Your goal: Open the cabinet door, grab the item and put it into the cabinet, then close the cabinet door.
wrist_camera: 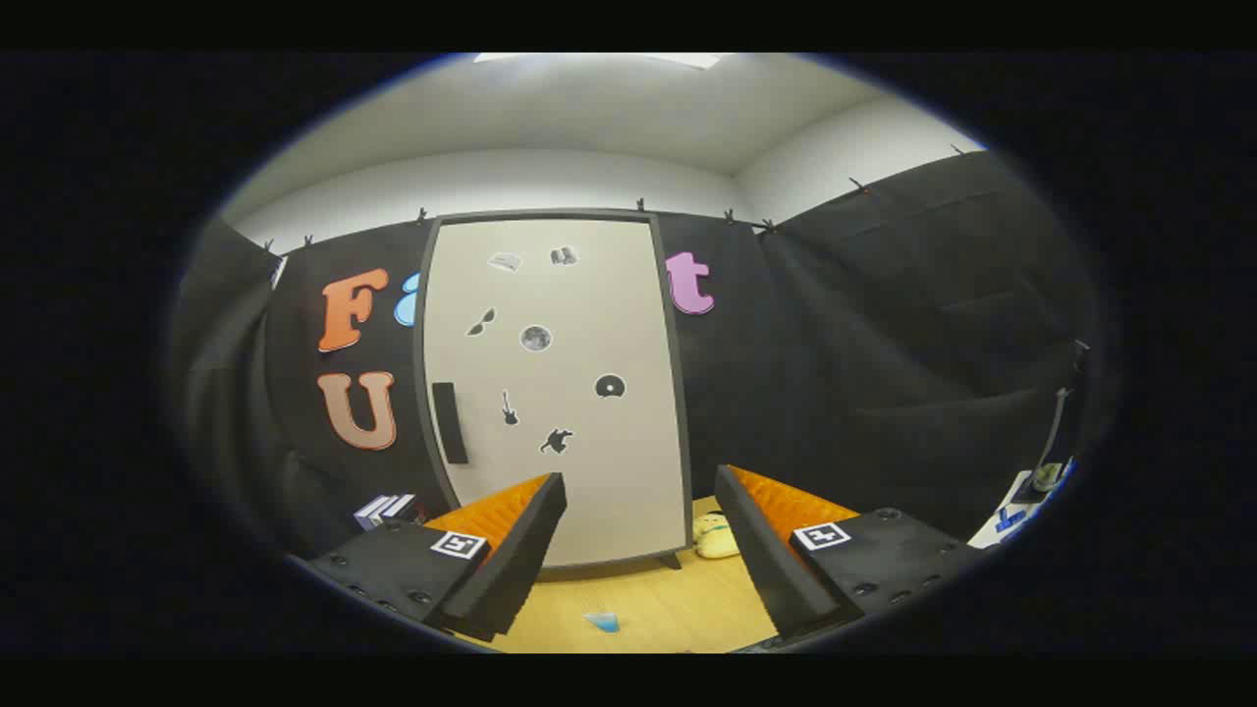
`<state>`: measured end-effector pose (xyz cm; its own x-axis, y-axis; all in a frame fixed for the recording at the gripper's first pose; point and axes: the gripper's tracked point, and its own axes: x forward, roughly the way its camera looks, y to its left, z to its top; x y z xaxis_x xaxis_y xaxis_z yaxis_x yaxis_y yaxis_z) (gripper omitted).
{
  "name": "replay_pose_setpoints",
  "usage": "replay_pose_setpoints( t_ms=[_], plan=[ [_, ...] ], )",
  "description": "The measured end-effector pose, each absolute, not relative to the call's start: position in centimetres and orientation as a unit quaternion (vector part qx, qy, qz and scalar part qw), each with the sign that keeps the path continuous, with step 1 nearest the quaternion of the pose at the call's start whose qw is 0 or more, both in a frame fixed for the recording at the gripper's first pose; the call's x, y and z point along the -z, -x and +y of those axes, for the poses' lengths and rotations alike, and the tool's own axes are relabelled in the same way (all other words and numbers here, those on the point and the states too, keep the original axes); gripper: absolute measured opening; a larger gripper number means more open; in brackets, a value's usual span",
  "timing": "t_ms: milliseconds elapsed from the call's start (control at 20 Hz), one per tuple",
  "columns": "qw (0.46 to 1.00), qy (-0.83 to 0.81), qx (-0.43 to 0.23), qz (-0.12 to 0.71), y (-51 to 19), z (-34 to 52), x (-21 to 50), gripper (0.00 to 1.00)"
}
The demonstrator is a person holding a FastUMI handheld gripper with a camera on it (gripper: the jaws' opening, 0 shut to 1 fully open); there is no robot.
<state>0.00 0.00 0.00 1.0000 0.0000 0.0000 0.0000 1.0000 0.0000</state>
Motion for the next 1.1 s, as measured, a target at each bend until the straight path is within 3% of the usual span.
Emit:
replay_pose_setpoints(
  t_ms=[1100],
  plan=[
    [0.999, 0.004, -0.032, 0.018, -0.5, 3.2, 0.1, 0.98]
  ],
)
